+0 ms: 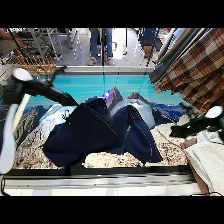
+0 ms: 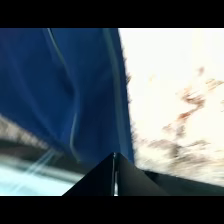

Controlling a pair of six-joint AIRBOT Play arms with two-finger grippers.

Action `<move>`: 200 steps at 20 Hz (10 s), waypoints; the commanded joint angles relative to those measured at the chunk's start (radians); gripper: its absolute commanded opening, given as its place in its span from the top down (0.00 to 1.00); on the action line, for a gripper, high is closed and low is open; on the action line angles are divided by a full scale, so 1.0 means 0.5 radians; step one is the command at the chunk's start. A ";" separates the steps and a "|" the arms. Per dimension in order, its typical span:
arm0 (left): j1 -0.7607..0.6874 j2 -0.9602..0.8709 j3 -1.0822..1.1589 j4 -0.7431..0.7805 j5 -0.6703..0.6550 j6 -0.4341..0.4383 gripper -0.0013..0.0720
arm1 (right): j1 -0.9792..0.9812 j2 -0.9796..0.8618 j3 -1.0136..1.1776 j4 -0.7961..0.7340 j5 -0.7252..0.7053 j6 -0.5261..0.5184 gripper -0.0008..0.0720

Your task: Fold the clothes and pants, and hang the long-sleeved shirts on hangers.

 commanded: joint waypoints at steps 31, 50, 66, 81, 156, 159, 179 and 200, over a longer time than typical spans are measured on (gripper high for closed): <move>-0.303 -0.915 0.278 0.575 0.537 -0.253 0.32 | 0.005 -0.426 -0.488 0.224 -0.365 -0.423 0.27; -0.423 -1.038 0.275 0.033 0.307 0.147 0.70 | 0.007 -0.426 -0.488 0.283 -0.340 -0.386 0.28; -0.375 -0.932 0.133 0.082 -0.060 -0.060 0.34 | 0.007 -0.420 -0.572 0.059 -0.144 -0.280 0.24; -0.609 -0.977 0.140 0.404 0.147 -0.143 0.11 | 0.008 -0.420 -0.572 0.070 -0.156 -0.280 0.26; 3.352 1.201 0.101 -2.190 0.806 -0.859 0.97 | 0.008 0.742 1.721 -0.195 -0.490 -0.185 0.98; 3.124 1.207 0.101 -1.711 0.768 -0.816 0.97 | 0.008 0.710 1.469 -0.153 -0.219 -0.010 0.98; 1.049 0.221 -1.215 -0.807 2.953 -0.284 0.88 | 0.446 -0.946 0.566 0.034 -1.929 0.340 0.97; 1.878 -0.076 -1.021 0.671 0.864 -0.502 0.37 | 1.323 -0.266 -0.552 1.074 -0.917 0.393 0.21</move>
